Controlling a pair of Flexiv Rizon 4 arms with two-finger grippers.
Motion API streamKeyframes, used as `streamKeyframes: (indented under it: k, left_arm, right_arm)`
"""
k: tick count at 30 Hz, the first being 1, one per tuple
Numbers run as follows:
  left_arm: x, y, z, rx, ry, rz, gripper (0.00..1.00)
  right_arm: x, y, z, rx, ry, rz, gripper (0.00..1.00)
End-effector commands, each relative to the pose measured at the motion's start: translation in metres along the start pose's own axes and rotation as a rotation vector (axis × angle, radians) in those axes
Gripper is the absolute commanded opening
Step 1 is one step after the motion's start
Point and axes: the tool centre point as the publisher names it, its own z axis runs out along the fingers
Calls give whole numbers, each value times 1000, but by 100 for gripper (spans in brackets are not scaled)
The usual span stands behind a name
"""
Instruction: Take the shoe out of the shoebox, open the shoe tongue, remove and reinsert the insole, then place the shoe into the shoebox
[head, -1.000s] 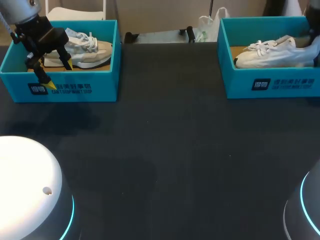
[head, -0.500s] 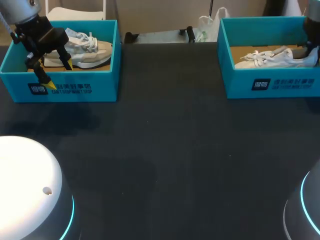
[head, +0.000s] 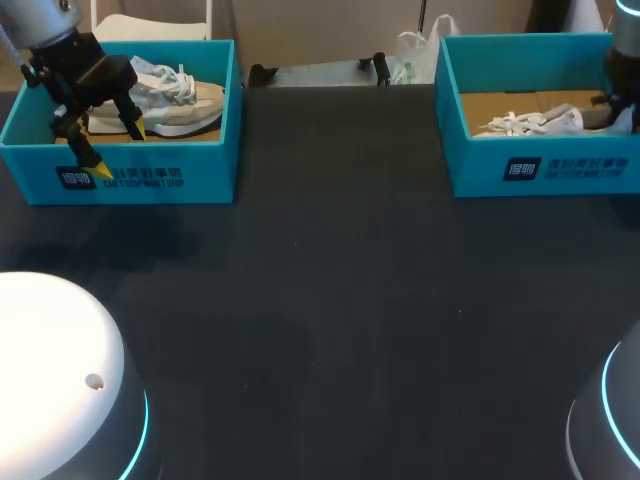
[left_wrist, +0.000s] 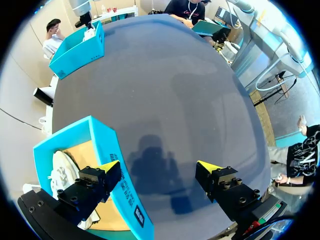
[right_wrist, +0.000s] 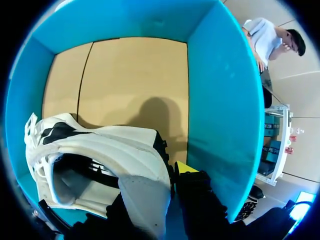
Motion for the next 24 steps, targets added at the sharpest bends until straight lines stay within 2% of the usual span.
streamKeyframes:
  k: [1, 10, 17, 20, 22, 23, 24]
  left_arm:
    - [0, 0, 0, -3, 0, 1, 100]
    - [0, 0, 0, -3, 0, 1, 100]
    - [0, 0, 0, -3, 0, 1, 100]
    - [0, 0, 0, -3, 0, 1, 100]
    - [0, 0, 0, -3, 0, 1, 100]
    - [0, 0, 0, -3, 0, 1, 100]
    - [0, 0, 0, -3, 0, 1, 100]
  right_arm:
    - [2, 0, 8, 2, 11, 4, 0]
    - [3, -1, 29, 0, 38, -3, 0]
    - [5, -2, 37, 6, 65, -8, 0]
    - [5, -2, 38, 9, 67, -7, 22]
    - [5, -3, 38, 11, 71, -6, 44]
    - [5, -3, 38, 11, 74, -5, 75]
    - [5, -3, 38, 12, 75, -4, 93]
